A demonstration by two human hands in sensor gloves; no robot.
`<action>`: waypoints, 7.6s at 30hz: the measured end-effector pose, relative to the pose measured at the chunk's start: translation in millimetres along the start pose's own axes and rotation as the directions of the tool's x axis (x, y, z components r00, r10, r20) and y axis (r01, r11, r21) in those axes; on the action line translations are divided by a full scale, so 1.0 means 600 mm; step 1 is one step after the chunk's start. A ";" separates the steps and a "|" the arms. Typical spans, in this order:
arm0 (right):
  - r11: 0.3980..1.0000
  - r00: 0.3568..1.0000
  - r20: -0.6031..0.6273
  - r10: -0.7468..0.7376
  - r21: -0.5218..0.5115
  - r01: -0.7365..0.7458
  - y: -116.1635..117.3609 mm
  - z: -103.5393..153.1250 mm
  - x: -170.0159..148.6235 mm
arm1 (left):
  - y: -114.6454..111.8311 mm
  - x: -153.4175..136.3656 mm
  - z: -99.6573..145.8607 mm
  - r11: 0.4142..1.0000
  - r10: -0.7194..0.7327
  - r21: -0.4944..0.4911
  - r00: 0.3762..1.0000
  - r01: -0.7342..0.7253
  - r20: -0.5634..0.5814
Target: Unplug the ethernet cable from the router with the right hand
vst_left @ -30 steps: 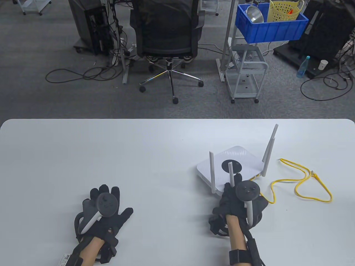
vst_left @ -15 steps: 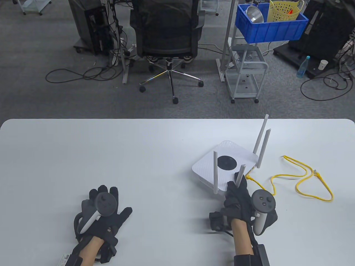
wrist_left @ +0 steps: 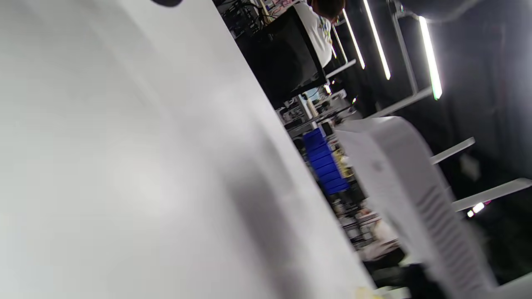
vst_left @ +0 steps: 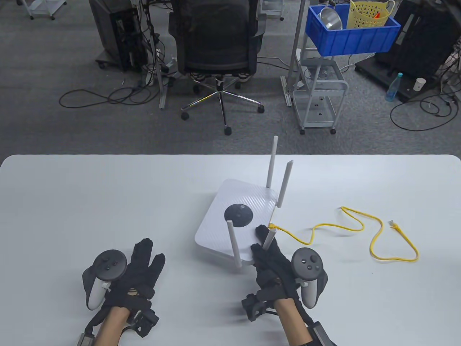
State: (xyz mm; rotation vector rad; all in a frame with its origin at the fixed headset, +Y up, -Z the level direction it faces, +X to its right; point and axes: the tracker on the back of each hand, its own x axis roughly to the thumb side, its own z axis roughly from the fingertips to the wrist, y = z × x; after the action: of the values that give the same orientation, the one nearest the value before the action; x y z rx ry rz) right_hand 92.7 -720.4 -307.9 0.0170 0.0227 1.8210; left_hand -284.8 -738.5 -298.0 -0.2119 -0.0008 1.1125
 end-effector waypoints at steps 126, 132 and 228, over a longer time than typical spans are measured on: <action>0.890 0.997 0.079 -0.011 0.455 -0.026 0.010 -0.034 -0.038 | 0.063 -0.114 -0.008 0.895 0.431 0.240 0.867 -0.376 -0.250; 0.898 0.997 0.071 -0.015 0.439 -0.017 0.008 -0.034 -0.040 | 0.065 -0.118 -0.005 0.896 0.425 0.268 0.859 -0.354 -0.286; 0.770 0.730 0.255 0.635 -0.131 -0.624 -0.013 -0.004 0.017 | -0.008 0.044 0.018 0.708 -0.668 0.198 0.734 0.678 -0.127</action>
State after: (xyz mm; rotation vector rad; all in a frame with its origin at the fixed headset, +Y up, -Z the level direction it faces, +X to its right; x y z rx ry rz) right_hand 97.7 -708.5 -310.5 0.2977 -0.2537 2.4926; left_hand -270.0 -715.4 -289.6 -0.0130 0.0879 0.3564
